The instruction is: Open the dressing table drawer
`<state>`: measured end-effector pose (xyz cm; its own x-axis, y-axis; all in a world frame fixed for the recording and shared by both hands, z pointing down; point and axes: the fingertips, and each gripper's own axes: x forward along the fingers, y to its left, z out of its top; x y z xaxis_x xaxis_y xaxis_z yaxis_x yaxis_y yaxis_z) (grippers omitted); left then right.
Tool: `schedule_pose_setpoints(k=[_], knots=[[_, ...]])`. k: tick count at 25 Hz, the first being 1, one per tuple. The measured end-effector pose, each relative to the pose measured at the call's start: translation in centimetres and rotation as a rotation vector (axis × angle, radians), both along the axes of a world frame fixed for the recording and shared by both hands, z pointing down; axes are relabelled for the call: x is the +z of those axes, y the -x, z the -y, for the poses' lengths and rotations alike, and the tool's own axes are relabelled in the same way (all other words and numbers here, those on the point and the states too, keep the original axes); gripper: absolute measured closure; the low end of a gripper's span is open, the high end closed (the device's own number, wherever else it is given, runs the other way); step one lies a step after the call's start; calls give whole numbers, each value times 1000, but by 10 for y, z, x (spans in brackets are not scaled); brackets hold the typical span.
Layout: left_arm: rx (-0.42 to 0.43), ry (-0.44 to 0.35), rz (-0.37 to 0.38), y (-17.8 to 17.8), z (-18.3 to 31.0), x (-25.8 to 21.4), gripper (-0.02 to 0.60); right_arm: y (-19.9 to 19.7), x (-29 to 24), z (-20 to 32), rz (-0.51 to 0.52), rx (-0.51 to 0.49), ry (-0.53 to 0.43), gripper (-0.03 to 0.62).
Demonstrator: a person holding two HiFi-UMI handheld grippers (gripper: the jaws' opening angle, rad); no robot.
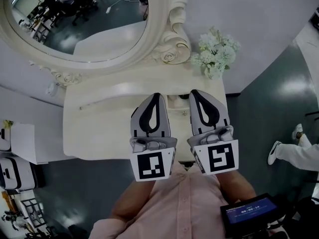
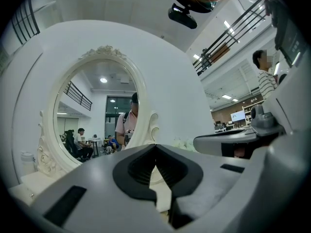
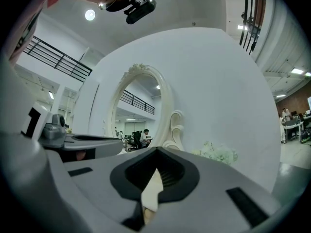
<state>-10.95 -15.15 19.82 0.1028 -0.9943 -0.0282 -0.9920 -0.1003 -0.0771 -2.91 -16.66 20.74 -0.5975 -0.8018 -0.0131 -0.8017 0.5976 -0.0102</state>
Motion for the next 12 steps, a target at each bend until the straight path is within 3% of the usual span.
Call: schedule_pose_setpoints(k=[12], knots=[[0, 11, 3, 3, 3, 3, 560, 3, 0, 4, 9, 5, 1, 576]])
